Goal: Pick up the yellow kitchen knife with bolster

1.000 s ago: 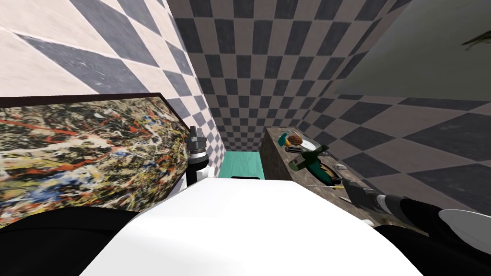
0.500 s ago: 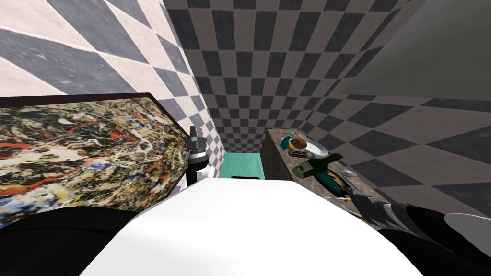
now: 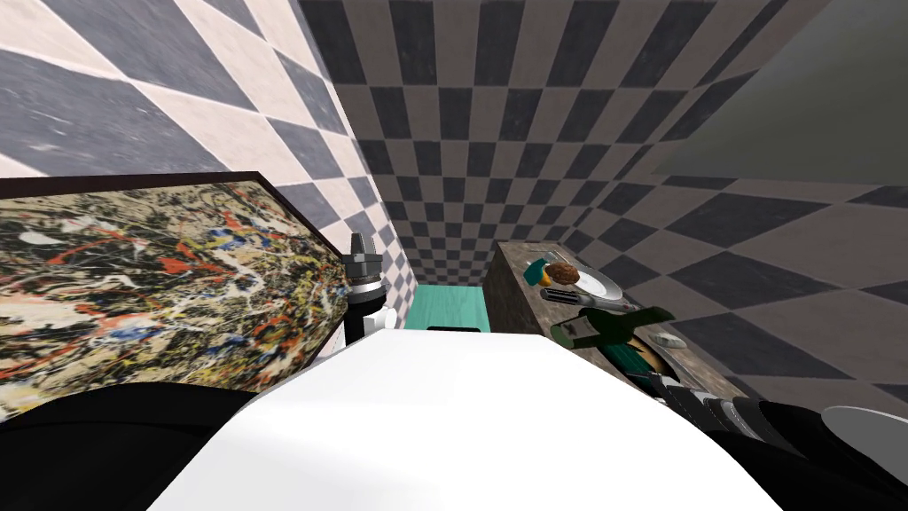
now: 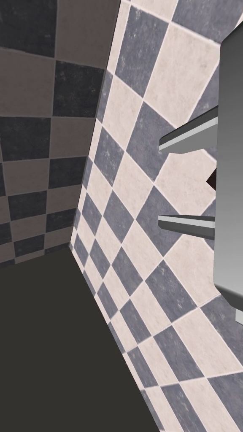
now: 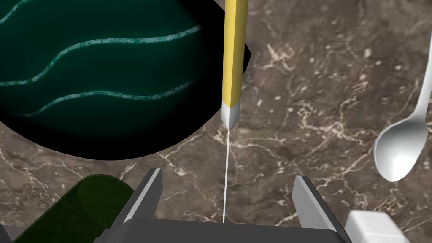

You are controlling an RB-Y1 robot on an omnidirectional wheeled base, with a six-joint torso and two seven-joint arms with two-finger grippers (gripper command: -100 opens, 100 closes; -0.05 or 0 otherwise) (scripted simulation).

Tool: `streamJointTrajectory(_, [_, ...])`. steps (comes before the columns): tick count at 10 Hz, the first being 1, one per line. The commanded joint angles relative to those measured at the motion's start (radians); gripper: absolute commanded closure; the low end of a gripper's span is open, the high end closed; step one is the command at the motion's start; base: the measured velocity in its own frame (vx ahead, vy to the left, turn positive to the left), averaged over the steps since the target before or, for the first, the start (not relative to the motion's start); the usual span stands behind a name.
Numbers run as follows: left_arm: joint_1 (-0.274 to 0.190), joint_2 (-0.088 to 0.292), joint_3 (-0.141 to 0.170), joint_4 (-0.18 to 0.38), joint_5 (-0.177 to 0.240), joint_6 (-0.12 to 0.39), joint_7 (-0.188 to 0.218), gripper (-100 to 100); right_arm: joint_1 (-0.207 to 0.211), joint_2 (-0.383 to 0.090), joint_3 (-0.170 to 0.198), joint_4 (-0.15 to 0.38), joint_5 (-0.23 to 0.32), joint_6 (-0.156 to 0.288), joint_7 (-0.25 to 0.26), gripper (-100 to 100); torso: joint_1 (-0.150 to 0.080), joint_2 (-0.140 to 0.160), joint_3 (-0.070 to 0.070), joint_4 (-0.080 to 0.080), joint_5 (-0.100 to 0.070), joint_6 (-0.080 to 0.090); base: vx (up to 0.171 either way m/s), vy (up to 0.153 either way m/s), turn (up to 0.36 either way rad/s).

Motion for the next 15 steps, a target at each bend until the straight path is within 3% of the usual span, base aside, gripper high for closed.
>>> streamJointTrajectory(1, [0.0,0.0,0.0,0.0,0.0,0.0,0.0,0,0.0,0.0,0.0,0.0,0.0,0.0,0.0,-100,0.0,0.0,0.0,0.0,0.0,0.0,0.03,-0.002,0.005])
streamJointTrajectory(2, [0.0,0.0,0.0,0.0,0.0,0.0,0.0,0,0.002,-0.001,0.0,-0.001,0.001,-0.002,-0.003,0,0.0,0.002,0.001,0.001,0.0,0.0,0.006,0.0,0.001])
streamJointTrajectory(3, [0.0,0.0,0.0,0.0,0.0,0.0,0.0,0,-0.013,0.008,0.032,0.009,0.008,0.016,0.002,-100,0.0,0.004,0.002,0.001,0.0,0.0,0.009,0.002,0.058])
streamJointTrajectory(6, [0.0,0.0,0.0,0.0,0.0,0.0,0.0,0,-0.043,0.027,0.095,0.029,0.023,0.05,0.011,-100,0.0,0.005,0.003,0.001,0.0,0.0,0.012,0.002,0.063])
streamJointTrajectory(7, [0.0,0.0,0.0,0.0,0.0,0.0,0.0,0,-0.037,0.022,0.083,0.023,0.021,0.043,0.006,-100,0.0,0.005,0.003,0.001,0.0,0.0,0.005,0.001,0.007])
streamJointTrajectory(8, [0.0,0.0,0.0,0.0,0.0,0.0,0.0,0,-0.038,0.023,0.085,0.024,0.022,0.045,0.007,100,0.0,0.005,0.003,0.001,0.0,0.0,0.0,0.0,0.0])
streamJointTrajectory(12, [0.0,0.0,0.0,0.0,0.0,0.0,0.0,0,-0.032,0.023,0.09,0.026,0.023,0.037,0.007,100,-0.002,0.005,0.005,0.005,-0.001,-0.003,-0.003,0.0,-0.008])
streamJointTrajectory(13, [0.0,0.0,0.0,0.0,0.0,0.0,0.0,0,-0.032,0.023,0.09,0.026,0.023,0.037,0.007,0,-0.002,0.006,0.005,0.005,-0.001,-0.003,0.0,0.0,0.0])
streamJointTrajectory(14, [0.0,0.0,0.0,0.0,0.0,0.0,0.0,0,-0.059,0.033,0.076,0.025,0.014,0.06,0.016,-100,-0.002,0.006,0.005,0.005,-0.001,-0.003,-0.075,0.042,0.001])
streamJointTrajectory(15, [0.0,0.0,0.0,0.0,0.0,0.0,0.0,0,-0.074,0.038,0.069,0.024,0.009,0.073,0.021,-100,0.0,0.009,0.007,0.006,-0.001,-0.003,-0.159,0.084,-0.001])
